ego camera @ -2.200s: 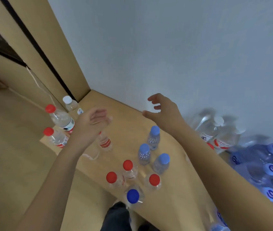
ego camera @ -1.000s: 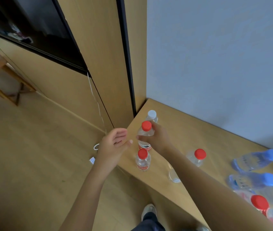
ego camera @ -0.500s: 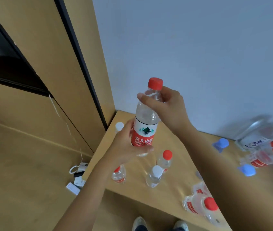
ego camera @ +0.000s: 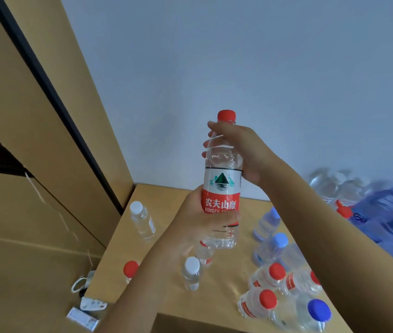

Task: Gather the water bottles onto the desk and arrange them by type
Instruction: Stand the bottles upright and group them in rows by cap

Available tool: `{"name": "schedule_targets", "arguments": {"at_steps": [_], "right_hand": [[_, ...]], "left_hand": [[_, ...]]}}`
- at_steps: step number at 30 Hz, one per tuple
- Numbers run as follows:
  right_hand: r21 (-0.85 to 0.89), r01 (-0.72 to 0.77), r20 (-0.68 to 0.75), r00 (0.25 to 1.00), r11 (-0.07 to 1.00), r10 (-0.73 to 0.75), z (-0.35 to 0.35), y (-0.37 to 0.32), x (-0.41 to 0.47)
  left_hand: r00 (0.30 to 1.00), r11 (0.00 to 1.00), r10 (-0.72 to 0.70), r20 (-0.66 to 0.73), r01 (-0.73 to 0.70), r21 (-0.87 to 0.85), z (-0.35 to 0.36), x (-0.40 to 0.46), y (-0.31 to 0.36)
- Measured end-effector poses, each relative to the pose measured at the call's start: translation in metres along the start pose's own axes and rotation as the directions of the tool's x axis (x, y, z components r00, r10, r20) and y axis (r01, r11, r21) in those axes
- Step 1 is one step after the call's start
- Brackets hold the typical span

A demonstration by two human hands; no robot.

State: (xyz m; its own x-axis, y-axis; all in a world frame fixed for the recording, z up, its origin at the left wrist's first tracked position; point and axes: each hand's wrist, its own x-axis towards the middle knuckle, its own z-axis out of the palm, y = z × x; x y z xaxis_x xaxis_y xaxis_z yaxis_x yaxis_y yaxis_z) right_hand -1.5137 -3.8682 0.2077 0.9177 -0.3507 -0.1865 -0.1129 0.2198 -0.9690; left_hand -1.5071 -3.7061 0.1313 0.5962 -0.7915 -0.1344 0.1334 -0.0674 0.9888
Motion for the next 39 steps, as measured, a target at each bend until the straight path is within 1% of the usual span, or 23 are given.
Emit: {"name": "schedule_targets", "arguments": {"at_steps": [7,13,17,20,23,27,31,33,36,39], "right_hand": [[0.028,0.034,-0.063,0.998,0.999,-0.032,-0.023,0.002,-0.002],[0.036,0.085,-0.141,0.987,0.996,-0.079,-0.067,-0.006,-0.007],[-0.021,0.136,-0.195,0.971,0.99,-0.137,-0.107,-0.016,-0.008],[-0.052,0.181,-0.229,0.955,0.982,-0.188,-0.142,-0.02,-0.004],[-0.155,0.195,-0.237,0.944,0.968,-0.228,-0.175,-0.018,0.002],[-0.304,0.141,-0.216,0.953,0.942,-0.212,-0.216,0.003,0.008],[-0.433,0.035,-0.198,0.971,0.901,-0.133,-0.251,0.035,0.01],[-0.451,0.0,-0.191,0.977,0.892,-0.097,-0.264,0.051,0.011],[-0.469,-0.054,-0.203,0.978,0.882,-0.048,-0.276,0.077,0.014],[-0.467,-0.089,-0.218,0.976,0.88,-0.016,-0.286,0.096,0.017]], "left_hand": [[0.998,0.998,-0.025,0.053,0.022,0.053,0.013,0.013,0.001],[0.993,0.99,-0.035,0.11,0.02,0.139,0.043,0.049,0.004],[0.987,0.986,-0.053,0.152,0.028,0.162,0.07,0.082,0.01],[0.985,0.984,-0.089,0.148,0.064,0.166,0.092,0.114,0.012],[0.983,0.969,-0.107,0.149,0.069,0.236,0.113,0.149,0.004],[0.983,0.94,-0.12,0.142,0.066,0.335,0.136,0.189,-0.02],[0.982,0.903,-0.173,0.071,0.13,0.409,0.156,0.218,-0.057],[0.977,0.884,-0.209,0.042,0.17,0.435,0.163,0.228,-0.073],[0.962,0.867,-0.271,0.037,0.228,0.443,0.171,0.243,-0.092],[0.955,0.853,-0.294,0.042,0.242,0.463,0.179,0.255,-0.108]]}}
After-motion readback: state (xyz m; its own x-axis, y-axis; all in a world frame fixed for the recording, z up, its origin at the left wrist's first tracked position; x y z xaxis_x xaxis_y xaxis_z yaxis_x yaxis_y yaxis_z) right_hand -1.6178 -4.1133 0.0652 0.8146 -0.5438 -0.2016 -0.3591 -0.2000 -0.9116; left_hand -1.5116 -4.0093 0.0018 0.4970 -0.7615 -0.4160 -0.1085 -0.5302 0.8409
